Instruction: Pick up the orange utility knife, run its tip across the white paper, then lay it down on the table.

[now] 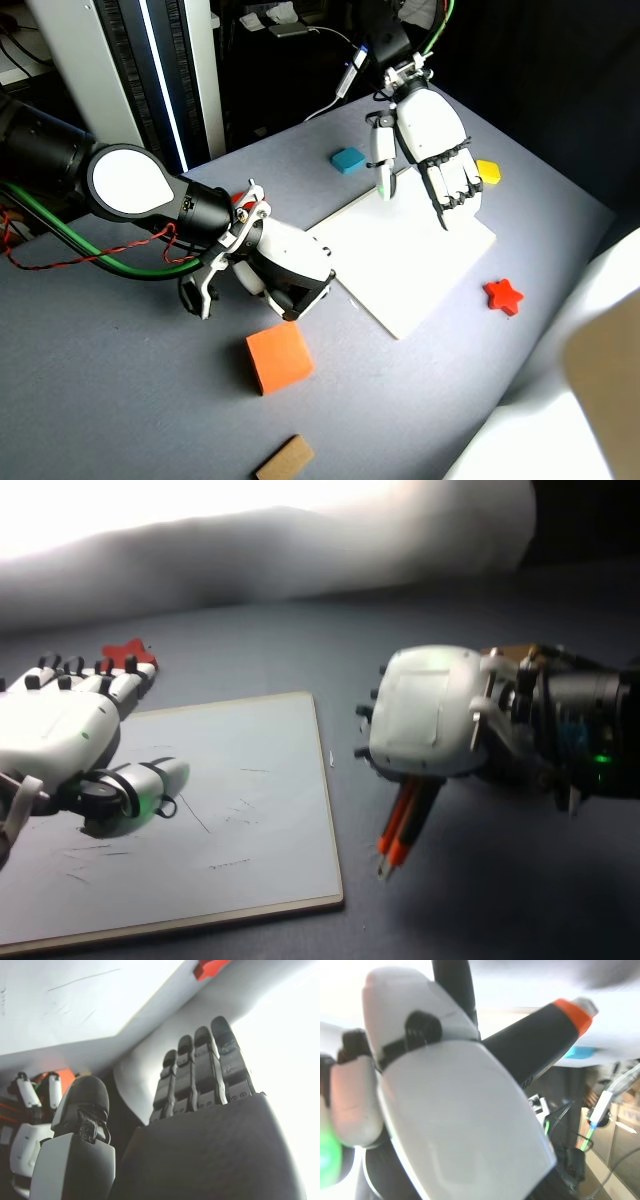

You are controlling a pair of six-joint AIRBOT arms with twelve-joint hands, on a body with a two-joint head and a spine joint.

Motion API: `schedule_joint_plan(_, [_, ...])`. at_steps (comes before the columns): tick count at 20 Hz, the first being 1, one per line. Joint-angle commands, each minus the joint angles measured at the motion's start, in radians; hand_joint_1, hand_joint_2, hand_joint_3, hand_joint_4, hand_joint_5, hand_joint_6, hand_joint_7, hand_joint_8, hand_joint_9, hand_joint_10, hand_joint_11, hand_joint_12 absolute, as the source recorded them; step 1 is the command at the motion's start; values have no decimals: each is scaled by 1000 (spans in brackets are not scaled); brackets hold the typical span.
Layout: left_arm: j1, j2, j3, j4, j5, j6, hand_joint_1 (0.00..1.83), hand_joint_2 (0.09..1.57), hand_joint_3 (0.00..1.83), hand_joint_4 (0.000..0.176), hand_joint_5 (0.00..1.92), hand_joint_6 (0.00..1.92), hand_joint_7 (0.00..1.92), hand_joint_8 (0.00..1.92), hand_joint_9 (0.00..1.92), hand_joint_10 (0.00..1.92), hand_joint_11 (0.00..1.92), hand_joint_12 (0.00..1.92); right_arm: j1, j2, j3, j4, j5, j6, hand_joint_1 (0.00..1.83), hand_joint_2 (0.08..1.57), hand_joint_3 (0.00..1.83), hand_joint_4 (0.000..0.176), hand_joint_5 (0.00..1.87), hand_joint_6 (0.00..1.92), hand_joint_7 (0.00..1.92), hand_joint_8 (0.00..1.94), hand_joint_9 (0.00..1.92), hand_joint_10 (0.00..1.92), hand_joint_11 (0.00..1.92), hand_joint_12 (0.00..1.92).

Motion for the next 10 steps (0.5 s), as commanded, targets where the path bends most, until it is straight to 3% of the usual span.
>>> schedule_joint_plan(1, [-14,0,10,55,-61,0,214,1371,0,0,82,2,149,0,149,7,0,473,18,6,-4,-1,81,7,1496,1367,0,176,1382,1921,1530,1941,1690,1921,1763,1921])
schedule_joint_plan(4, [-26,0,49,47,-42,8,202,1372,0,5,54,0,135,0,131,2,0,433,54,21,2,46,182,-25,1486,1367,0,176,1393,1921,1545,1941,1695,1921,1771,1921])
schedule_joint_plan(6, [-27,0,71,47,-35,8,226,1368,0,8,71,6,138,1,136,5,0,447,48,21,26,164,299,-191,1503,1355,0,176,1409,1921,1547,1941,1690,1921,1763,1921])
schedule_joint_plan(8, [-26,0,89,47,-25,8,217,1366,0,4,65,3,144,2,145,6,0,492,23,17,44,377,423,-463,1505,1352,0,176,1401,1921,1543,1941,1688,1921,1763,1921])
schedule_joint_plan(10, [-22,0,98,47,-24,8,189,1368,0,6,57,3,139,1,138,2,0,476,5,1,64,529,515,-657,1494,1362,0,176,1385,1921,1540,1941,1687,1921,1761,1921])
